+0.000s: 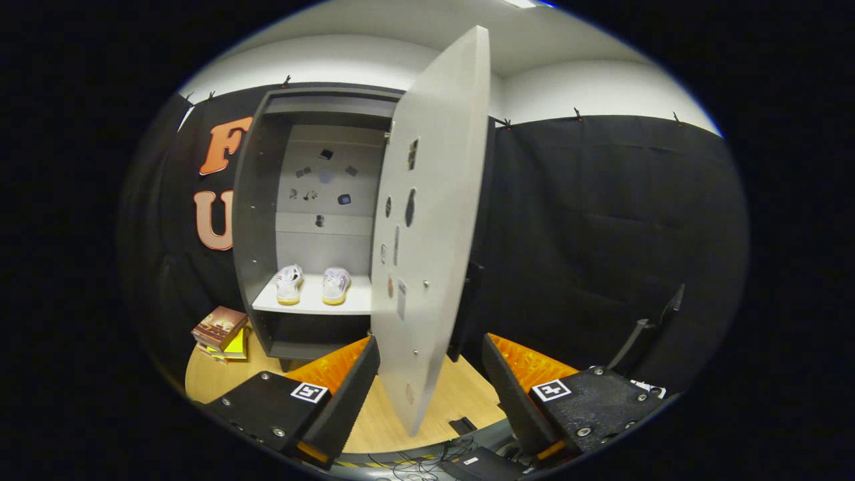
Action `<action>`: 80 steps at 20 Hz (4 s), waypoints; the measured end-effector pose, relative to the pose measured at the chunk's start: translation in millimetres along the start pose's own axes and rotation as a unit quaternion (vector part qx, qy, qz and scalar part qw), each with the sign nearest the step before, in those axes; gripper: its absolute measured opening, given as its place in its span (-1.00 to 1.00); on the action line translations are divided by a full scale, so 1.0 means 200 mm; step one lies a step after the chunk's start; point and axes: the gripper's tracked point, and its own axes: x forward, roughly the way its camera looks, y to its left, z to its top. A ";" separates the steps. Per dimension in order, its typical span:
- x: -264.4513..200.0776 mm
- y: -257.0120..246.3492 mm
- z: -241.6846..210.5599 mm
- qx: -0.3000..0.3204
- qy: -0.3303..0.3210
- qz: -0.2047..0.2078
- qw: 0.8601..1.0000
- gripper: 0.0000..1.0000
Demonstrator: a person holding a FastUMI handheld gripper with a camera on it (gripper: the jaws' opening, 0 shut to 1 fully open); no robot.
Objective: Open the shoe cabinet door, grab the shoes and put them into the shoe cabinet, then close the shoe cabinet door.
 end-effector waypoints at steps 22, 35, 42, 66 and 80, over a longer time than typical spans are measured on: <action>0.16 -0.03 -0.14 0.069 0.002 0.063 0.996 0.78; -0.01 0.56 -0.02 -0.011 -0.030 0.102 0.994 0.77; 0.07 0.99 0.07 0.034 -0.036 0.155 0.987 0.82; 0.54 1.93 0.38 0.020 -0.059 0.224 0.973 0.85; 0.24 1.80 0.71 0.011 -0.083 0.255 0.963 0.86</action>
